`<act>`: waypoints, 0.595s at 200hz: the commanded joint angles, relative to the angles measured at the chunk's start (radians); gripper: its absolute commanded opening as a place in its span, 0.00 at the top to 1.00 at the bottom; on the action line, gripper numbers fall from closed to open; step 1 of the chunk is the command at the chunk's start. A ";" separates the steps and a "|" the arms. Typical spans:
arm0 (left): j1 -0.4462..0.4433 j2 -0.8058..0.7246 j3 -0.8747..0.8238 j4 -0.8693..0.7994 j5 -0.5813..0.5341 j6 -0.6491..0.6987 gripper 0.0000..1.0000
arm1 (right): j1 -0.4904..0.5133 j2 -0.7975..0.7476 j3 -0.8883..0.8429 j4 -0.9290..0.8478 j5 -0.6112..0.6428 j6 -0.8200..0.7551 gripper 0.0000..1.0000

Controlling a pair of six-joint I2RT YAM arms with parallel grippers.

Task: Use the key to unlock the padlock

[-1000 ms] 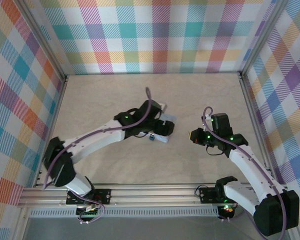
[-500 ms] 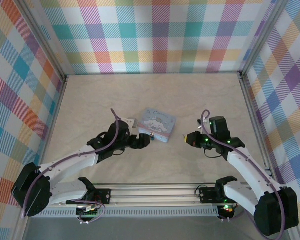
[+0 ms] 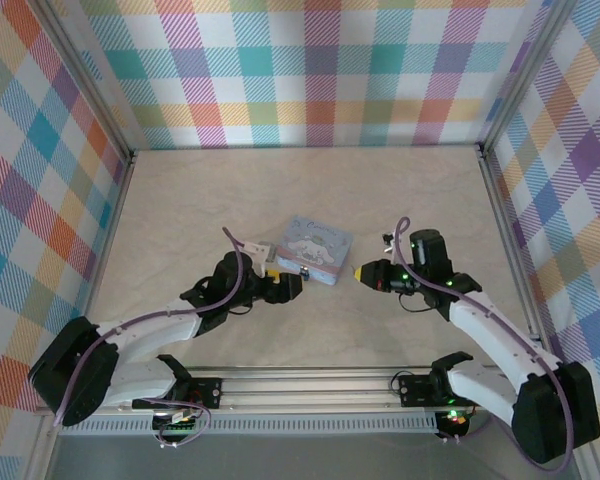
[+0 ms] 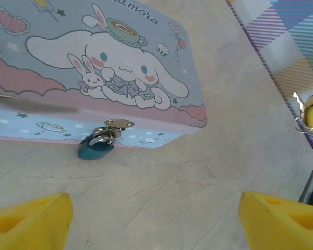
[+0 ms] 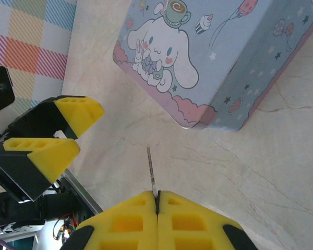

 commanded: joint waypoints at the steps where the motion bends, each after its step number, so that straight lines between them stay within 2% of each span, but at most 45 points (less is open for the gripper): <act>1: 0.009 0.066 0.003 0.099 0.042 0.034 0.19 | 0.009 0.051 0.009 0.121 -0.040 0.043 1.00; 34: 0.010 0.180 0.025 0.170 0.082 0.043 0.24 | 0.018 0.175 0.050 0.253 -0.062 0.102 1.00; 69: 0.012 0.263 0.041 0.204 0.084 0.043 0.24 | 0.041 0.356 0.122 0.393 -0.092 0.163 1.00; 119: 0.019 0.323 0.054 0.222 0.063 0.049 0.23 | 0.068 0.549 0.251 0.384 -0.052 0.150 1.00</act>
